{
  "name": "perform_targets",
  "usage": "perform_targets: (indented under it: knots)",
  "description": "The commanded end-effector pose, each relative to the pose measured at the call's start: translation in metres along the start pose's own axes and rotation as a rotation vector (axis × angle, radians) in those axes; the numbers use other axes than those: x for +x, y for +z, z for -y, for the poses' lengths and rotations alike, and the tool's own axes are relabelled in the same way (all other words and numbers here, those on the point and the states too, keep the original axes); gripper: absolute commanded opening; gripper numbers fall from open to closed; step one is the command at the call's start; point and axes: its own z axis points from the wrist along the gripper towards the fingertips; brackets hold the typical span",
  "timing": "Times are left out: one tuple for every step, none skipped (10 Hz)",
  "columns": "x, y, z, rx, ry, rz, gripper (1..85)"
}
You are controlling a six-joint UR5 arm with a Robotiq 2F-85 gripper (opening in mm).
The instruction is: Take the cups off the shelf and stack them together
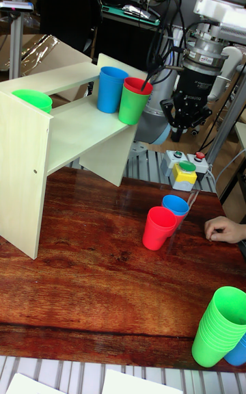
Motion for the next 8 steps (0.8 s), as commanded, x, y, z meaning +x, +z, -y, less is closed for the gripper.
perform_targets:
  knots:
    - [0.012,-0.002,-0.013,-0.049,0.047,-0.048,1.3]
    - [0.028,-0.03,-0.006,-0.052,0.04,-0.089,3.3]
    - [0.041,-0.054,0.001,-0.042,0.019,-0.1,11.3]
    - [0.048,-0.067,0.006,-0.035,-0.003,-0.097,22.7]
    - [0.051,-0.074,0.013,-0.024,-0.008,-0.088,39.0]
    - [0.055,-0.08,0.024,0.011,-0.004,-0.087,39.7]
    - [0.063,-0.088,0.034,0.027,-0.002,-0.092,39.7]
    - [0.069,-0.094,0.038,0.025,0.0,-0.097,41.7]
